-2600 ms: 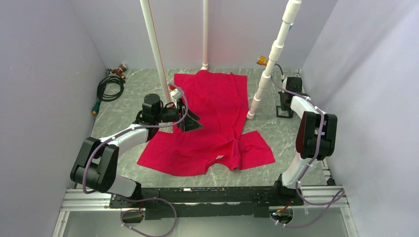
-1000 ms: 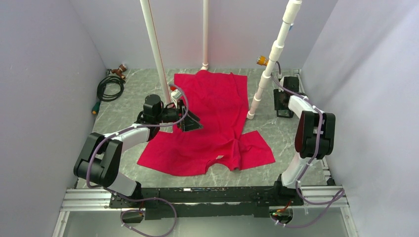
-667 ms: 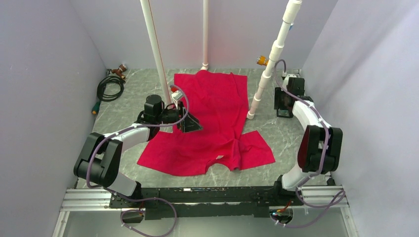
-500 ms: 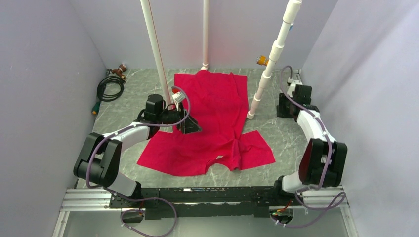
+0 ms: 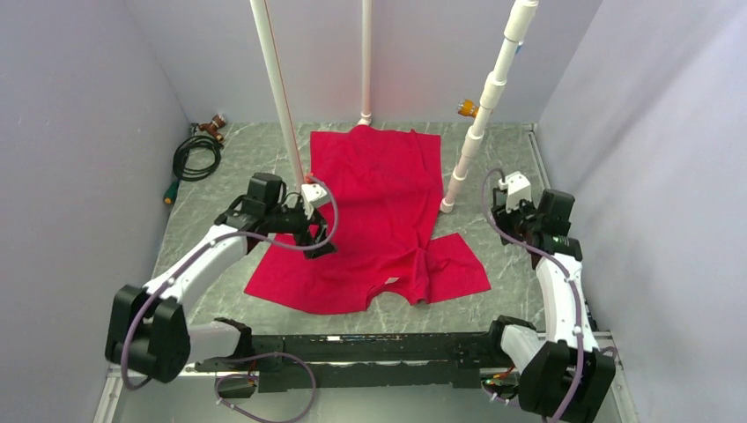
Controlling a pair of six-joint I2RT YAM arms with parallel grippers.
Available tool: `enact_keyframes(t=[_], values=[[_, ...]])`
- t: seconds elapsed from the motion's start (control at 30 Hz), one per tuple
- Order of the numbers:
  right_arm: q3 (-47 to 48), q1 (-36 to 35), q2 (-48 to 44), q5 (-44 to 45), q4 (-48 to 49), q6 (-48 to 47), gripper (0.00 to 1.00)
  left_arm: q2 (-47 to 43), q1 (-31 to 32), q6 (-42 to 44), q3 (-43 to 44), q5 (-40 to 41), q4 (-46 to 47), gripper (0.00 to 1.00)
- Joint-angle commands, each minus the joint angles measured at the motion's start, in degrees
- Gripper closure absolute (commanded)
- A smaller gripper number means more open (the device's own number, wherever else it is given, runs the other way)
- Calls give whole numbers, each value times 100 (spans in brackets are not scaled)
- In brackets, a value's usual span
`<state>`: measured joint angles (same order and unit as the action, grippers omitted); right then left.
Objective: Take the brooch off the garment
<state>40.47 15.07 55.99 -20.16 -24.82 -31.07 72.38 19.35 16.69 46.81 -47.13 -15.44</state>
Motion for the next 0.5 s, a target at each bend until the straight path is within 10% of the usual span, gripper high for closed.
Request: enact_keyframes(t=[0.0, 0.47], values=[[-219, -335, -379, -549, -684, -1633, 47, -708, -125, 2018, -75, 1035, -1849, 0], [-885, -2737, 900, 895, 254, -1740, 42, -72, -2736, 4678, -458, 2000, -2494, 16]])
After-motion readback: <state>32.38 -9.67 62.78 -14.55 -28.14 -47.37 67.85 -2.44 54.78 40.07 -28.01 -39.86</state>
